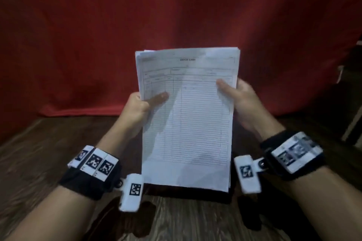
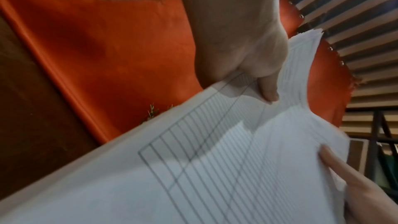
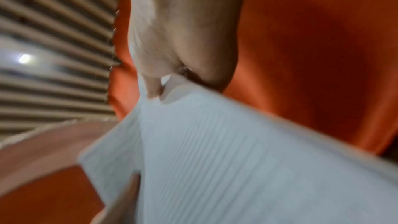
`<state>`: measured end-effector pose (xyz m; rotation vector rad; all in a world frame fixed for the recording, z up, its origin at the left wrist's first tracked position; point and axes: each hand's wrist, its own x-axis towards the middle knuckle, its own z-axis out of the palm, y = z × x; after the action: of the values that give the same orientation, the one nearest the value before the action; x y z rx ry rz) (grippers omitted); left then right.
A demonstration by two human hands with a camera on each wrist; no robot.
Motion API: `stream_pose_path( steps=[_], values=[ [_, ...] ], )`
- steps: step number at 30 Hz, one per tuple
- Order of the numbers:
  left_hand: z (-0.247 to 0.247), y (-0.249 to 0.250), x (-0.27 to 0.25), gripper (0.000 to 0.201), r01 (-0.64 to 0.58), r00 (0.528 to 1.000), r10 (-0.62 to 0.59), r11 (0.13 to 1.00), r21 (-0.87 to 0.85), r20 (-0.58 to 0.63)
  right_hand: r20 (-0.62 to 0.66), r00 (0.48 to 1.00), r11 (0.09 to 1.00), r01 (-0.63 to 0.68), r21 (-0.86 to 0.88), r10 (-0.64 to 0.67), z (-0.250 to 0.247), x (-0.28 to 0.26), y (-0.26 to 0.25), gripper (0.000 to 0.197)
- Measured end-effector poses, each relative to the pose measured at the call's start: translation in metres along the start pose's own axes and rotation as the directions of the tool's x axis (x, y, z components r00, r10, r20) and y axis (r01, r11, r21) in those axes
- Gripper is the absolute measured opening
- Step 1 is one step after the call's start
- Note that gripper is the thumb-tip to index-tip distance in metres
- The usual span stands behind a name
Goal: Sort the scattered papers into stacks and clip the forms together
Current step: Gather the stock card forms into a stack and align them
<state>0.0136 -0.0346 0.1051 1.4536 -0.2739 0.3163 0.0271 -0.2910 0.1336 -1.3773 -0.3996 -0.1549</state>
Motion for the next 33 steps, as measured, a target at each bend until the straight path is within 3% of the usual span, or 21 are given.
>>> stream_pose_path(
  steps=[3,6,12,15,19,21,24,29,33],
  values=[
    [0.012,-0.013,0.003,0.009,0.029,0.993,-0.029,1.0,-0.004,-0.116,-0.215,0.962,0.985,0.154,-0.071,-0.166,0.018,-0.004,0.023,0.011],
    [0.021,-0.023,0.0,0.015,-0.005,0.981,0.006,1.0,0.006,-0.195,-0.267,0.915,0.952,0.275,-0.137,-0.302,0.027,-0.006,0.038,0.01],
    [0.0,-0.014,-0.002,0.031,-0.067,0.993,0.07,0.997,0.038,-0.096,-0.211,0.967,0.986,0.159,0.055,-0.144,0.019,-0.01,0.049,0.048],
    [-0.011,0.005,0.011,0.022,-0.186,0.976,0.195,0.979,0.086,-0.099,-0.195,0.96,0.976,0.212,0.046,-0.199,0.016,-0.001,0.03,0.042],
    [-0.019,0.028,0.026,0.057,-0.389,0.92,0.391,0.915,0.109,0.011,-0.076,0.948,0.951,0.306,-0.037,-0.308,0.016,0.007,0.003,0.052],
    [-0.024,0.03,0.027,0.059,-0.436,0.899,0.431,0.876,0.205,0.074,-0.046,0.943,0.939,0.323,-0.12,-0.33,0.013,0.005,0.002,0.057],
    [-0.027,0.024,0.024,0.039,-0.409,0.911,0.409,0.867,0.284,0.063,-0.06,0.955,0.953,0.282,-0.108,-0.29,0.008,-0.001,0.016,0.049],
    [-0.02,-0.005,0.017,0.05,-0.246,0.968,0.244,0.968,-0.039,-0.064,-0.109,0.983,0.983,0.156,0.101,-0.145,0.006,-0.002,0.042,0.06],
    [-0.004,-0.029,0.013,0.032,-0.119,0.989,0.113,0.991,-0.057,-0.097,-0.187,0.981,0.994,0.062,0.088,-0.044,0.023,0.001,0.06,0.037]
  ],
)
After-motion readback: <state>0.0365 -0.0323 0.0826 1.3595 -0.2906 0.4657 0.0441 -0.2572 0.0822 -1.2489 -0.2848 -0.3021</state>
